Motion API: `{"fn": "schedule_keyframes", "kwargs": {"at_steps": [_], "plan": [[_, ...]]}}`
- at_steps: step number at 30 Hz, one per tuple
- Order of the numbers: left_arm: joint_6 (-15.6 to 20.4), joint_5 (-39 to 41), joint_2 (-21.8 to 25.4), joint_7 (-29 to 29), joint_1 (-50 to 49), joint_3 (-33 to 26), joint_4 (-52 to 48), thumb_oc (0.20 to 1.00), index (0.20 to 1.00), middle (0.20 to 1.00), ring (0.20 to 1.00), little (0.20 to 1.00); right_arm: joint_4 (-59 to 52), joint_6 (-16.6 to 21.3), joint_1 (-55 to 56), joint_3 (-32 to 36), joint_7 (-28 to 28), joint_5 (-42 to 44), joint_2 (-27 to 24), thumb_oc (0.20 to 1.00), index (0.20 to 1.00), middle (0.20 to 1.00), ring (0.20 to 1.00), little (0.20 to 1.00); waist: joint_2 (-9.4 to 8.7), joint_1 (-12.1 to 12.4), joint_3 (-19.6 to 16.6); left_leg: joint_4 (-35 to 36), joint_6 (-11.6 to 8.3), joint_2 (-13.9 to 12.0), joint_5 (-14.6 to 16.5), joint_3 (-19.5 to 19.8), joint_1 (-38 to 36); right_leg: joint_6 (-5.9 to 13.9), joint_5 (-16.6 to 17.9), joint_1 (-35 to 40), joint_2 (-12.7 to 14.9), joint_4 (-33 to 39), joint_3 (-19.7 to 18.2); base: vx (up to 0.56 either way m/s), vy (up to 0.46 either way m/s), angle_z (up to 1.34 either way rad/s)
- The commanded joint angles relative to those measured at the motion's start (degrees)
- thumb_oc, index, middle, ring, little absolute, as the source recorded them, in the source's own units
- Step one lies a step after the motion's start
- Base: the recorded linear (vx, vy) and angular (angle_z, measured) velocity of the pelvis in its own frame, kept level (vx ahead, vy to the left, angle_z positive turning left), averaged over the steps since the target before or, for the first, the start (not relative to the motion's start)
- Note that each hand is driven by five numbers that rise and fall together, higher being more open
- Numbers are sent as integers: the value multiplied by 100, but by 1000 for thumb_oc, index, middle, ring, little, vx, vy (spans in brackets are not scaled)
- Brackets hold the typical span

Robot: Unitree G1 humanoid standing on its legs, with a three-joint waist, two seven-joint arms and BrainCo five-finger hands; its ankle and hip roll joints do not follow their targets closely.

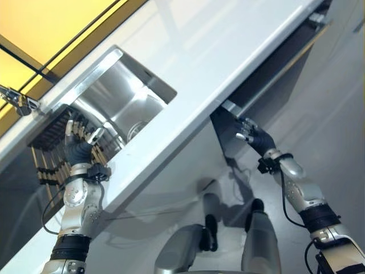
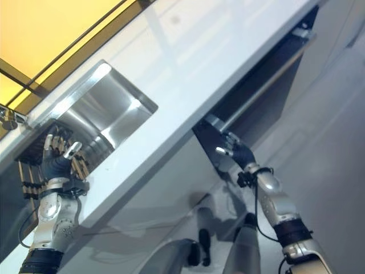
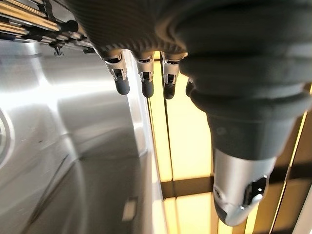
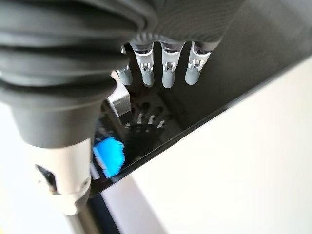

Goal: Pick up plates and place into dishwasher.

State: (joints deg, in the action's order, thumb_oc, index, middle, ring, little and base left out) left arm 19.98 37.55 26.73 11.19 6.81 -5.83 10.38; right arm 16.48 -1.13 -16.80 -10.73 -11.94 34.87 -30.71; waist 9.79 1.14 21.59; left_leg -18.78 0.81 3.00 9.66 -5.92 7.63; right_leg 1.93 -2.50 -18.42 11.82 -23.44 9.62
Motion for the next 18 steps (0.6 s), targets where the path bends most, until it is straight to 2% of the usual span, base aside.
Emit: {"fn": "schedule_keyframes", "kwargs": {"at_steps": [1,6,9,12,14,18], "plan": [[-187,-399,198,-57,-499,187,319,1000,1000,1000,1000,1000,-876,924,-411,155,-322,125,547,1000,1000,1000,1000,1000,-725,183,-867,-18,294,222,286,-129,71,428,636,849,-52,1740,-130,129,-62,21],[-351,-617,74,-218,-596,30,331,1000,1000,1000,1000,1000,-918,1056,235,294,-231,96,730,1000,1000,1000,1000,1000,-979,260,-1327,566,273,150,179,-89,-473,476,630,1283,-198,2091,-112,78,-8,2],[-359,-660,30,-289,-664,-87,380,1000,1000,1000,1000,1000,-926,1052,514,375,-117,97,819,1000,1000,1000,1000,1000,-1052,272,-1487,883,259,110,90,-38,-711,511,664,1428,-267,2235,-140,4,4,-2],[-360,-748,-25,-372,-735,-225,413,1000,1000,1000,1000,1000,-834,1019,843,538,244,-41,927,1000,1000,1000,1000,1000,-1101,252,-1615,1081,260,78,58,-7,-877,538,701,1506,-298,2323,-177,5,24,-3],[-358,-790,-64,-375,-786,-326,411,1000,1000,1000,1000,1000,-728,828,1080,726,556,-133,1016,1000,1000,1000,1000,1000,-1118,189,-1664,1164,265,61,59,-24,-977,545,713,1512,-308,2307,-200,-9,46,-1],[-336,-783,-128,-383,-936,-577,407,1000,1000,1000,1000,1000,-363,183,1582,1116,1087,-187,1257,1000,1000,1000,1000,1000,-1120,35,-1684,1272,286,61,53,-49,-1104,556,720,1498,-327,2249,-291,-19,65,-8]]}}
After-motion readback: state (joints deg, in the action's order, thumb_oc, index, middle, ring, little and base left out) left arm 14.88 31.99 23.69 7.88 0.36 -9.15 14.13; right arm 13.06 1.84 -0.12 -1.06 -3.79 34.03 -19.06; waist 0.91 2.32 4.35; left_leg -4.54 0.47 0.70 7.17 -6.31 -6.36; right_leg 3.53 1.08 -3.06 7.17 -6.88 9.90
